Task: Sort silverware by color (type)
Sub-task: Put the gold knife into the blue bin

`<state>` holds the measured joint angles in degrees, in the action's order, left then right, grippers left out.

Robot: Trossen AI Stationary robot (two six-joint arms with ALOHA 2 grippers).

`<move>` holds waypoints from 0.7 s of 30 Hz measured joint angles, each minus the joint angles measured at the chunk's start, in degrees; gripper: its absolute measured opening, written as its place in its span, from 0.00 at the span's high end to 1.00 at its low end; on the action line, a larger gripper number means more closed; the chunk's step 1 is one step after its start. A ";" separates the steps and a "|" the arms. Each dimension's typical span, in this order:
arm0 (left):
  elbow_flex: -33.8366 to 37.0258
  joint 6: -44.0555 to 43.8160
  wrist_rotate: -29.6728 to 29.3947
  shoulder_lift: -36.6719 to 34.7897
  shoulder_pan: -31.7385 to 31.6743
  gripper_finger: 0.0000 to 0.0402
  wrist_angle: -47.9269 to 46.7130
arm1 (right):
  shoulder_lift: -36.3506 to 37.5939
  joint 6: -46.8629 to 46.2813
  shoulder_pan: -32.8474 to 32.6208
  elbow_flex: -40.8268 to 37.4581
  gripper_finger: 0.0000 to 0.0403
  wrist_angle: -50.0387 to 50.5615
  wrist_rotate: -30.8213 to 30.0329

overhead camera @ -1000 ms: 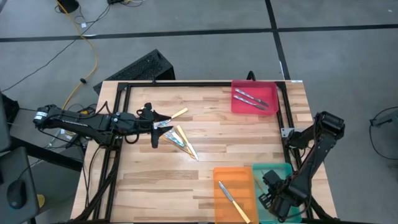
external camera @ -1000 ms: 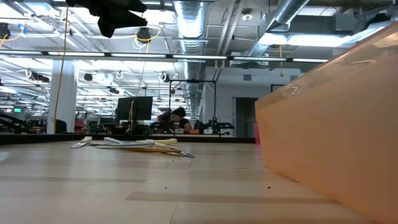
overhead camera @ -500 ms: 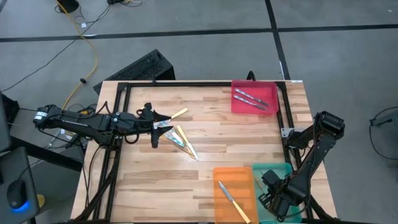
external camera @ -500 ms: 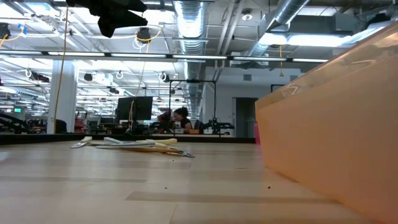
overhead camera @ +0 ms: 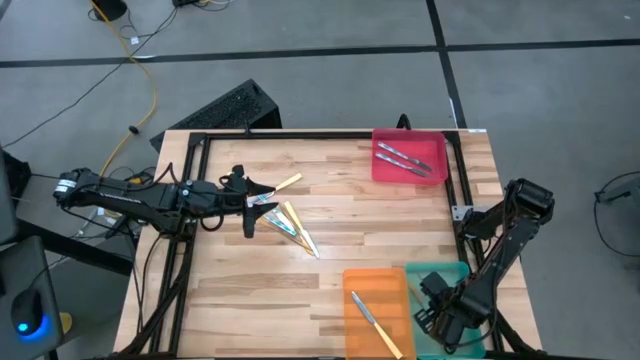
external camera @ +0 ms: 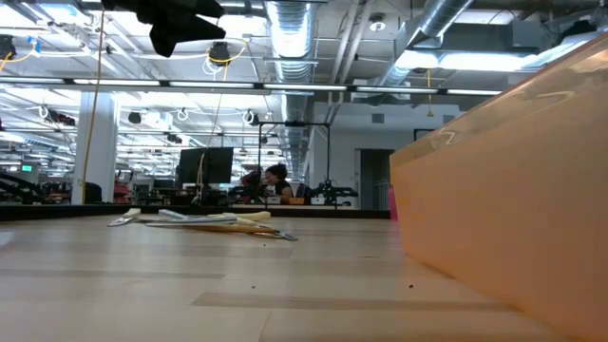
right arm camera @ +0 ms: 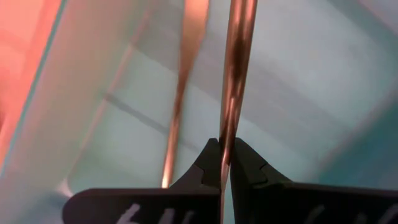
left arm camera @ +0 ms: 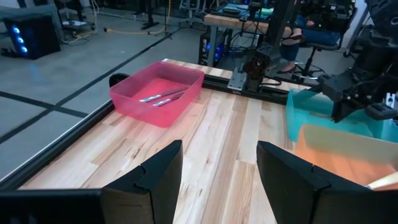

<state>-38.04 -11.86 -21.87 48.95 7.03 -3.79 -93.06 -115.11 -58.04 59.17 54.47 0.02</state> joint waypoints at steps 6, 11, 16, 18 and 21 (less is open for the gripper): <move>0.00 0.39 0.00 0.02 0.02 0.53 0.39 | 0.00 -0.11 0.11 -3.60 0.96 -4.31 -0.16; 0.00 0.61 0.00 0.00 0.02 0.53 0.37 | 0.11 -0.43 -0.04 -3.60 0.96 -3.31 -0.14; 0.00 0.61 0.00 0.02 0.02 0.53 0.33 | 0.04 -0.43 -0.07 -4.15 0.95 -3.81 -0.12; 0.00 0.61 0.00 0.02 0.02 0.53 0.31 | 0.00 -0.57 -0.07 -4.89 0.93 -4.34 -0.09; 0.00 0.63 0.00 0.01 0.02 0.53 0.28 | 0.00 -0.55 -0.07 -6.24 0.91 -6.13 -0.01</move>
<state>-38.04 -11.22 -21.87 48.96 7.05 -3.51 -93.06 -115.66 -58.11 52.94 48.34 0.01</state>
